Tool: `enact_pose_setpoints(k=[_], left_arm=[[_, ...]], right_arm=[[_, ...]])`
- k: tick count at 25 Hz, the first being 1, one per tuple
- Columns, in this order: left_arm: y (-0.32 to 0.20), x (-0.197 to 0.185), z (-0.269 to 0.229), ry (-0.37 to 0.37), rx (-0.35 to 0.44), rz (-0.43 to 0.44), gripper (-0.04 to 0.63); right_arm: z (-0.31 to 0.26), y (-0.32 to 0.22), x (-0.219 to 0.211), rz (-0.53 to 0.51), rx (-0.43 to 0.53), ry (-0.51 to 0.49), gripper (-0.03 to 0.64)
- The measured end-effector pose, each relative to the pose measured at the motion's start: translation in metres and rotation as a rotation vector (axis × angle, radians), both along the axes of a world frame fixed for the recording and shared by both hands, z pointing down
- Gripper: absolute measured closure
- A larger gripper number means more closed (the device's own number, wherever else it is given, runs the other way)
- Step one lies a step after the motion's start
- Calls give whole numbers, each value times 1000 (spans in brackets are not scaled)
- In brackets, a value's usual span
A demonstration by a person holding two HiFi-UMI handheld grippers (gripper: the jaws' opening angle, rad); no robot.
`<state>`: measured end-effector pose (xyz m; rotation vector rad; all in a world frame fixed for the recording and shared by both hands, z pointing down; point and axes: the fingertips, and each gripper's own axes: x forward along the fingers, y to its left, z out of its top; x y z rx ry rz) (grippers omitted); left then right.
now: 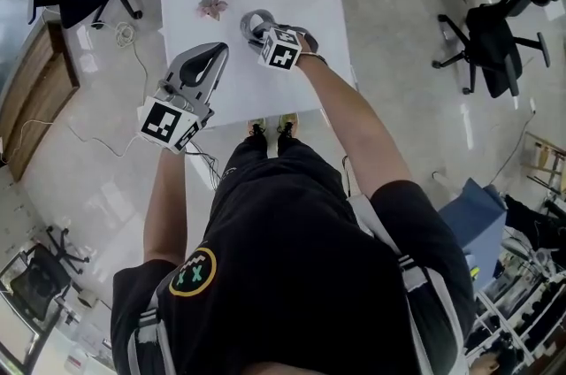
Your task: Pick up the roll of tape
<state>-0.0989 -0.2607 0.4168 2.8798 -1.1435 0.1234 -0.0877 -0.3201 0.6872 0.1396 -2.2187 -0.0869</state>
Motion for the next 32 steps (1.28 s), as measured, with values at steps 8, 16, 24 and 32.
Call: enact_pose_setpoints(k=[8, 16, 24, 32], left_arm=[[-1, -5, -5, 2, 14, 0, 577], [-2, -6, -17, 5, 43, 6, 577], [-1, -3, -32, 5, 69, 29, 576], [1, 6, -48, 21, 80, 40, 577]], right_arm=[[-87, 4, -3, 101, 47, -248, 543], [-187, 11, 5, 142, 142, -458, 543], [-280, 30, 21, 137, 248, -617, 543], [-333, 53, 46, 113, 351, -672, 541]])
